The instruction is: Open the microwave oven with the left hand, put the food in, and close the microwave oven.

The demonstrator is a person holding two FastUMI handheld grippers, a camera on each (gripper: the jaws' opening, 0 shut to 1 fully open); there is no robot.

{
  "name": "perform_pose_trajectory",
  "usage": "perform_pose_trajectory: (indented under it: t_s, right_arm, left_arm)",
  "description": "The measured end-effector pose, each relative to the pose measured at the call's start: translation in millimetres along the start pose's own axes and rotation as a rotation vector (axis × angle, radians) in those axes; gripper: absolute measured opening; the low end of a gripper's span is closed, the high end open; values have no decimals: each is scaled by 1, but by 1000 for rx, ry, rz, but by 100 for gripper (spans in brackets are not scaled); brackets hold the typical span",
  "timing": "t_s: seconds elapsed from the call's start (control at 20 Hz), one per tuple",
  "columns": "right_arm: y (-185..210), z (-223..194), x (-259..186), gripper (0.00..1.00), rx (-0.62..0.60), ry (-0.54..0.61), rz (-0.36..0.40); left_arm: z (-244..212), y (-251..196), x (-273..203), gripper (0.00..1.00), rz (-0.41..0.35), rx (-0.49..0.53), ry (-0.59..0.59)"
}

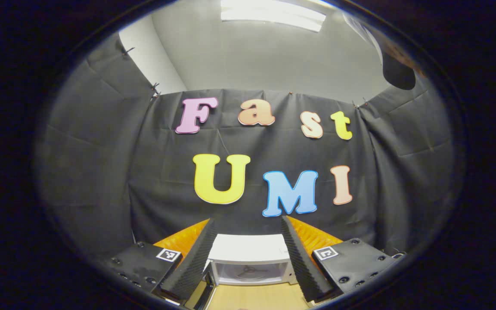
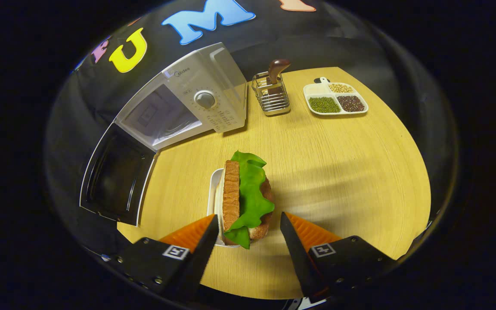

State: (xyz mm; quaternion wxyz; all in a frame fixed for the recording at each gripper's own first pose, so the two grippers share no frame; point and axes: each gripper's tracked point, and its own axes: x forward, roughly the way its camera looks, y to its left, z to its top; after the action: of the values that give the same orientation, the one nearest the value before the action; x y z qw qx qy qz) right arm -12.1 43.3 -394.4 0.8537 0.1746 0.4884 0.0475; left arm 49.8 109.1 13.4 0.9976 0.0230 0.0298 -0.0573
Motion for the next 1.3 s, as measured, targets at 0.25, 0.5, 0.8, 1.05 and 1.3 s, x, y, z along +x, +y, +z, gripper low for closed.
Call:
perform_pose_trajectory:
  t_s: [0.25,0.5,0.8,1.05,1.3]
  right_arm:
    - [17,10,-12,24,115,-42,16]
    - [40,16,-26,24,138,-137,-30]
    - [116,39,-49,24,195,-272,78]
    - [193,66,-41,24,287,-329,259]
    - [241,100,-6,24,399,-368,356]
  left_arm:
    - [-6,17,-5,94,-46,-55,-2]
    - [-10,50,-10,98,-87,-6,0]
    - [-18,85,-13,97,-145,-59,12]
    - [-17,122,-18,98,-154,-94,14]
    - [-10,153,-14,98,-141,-106,-7]
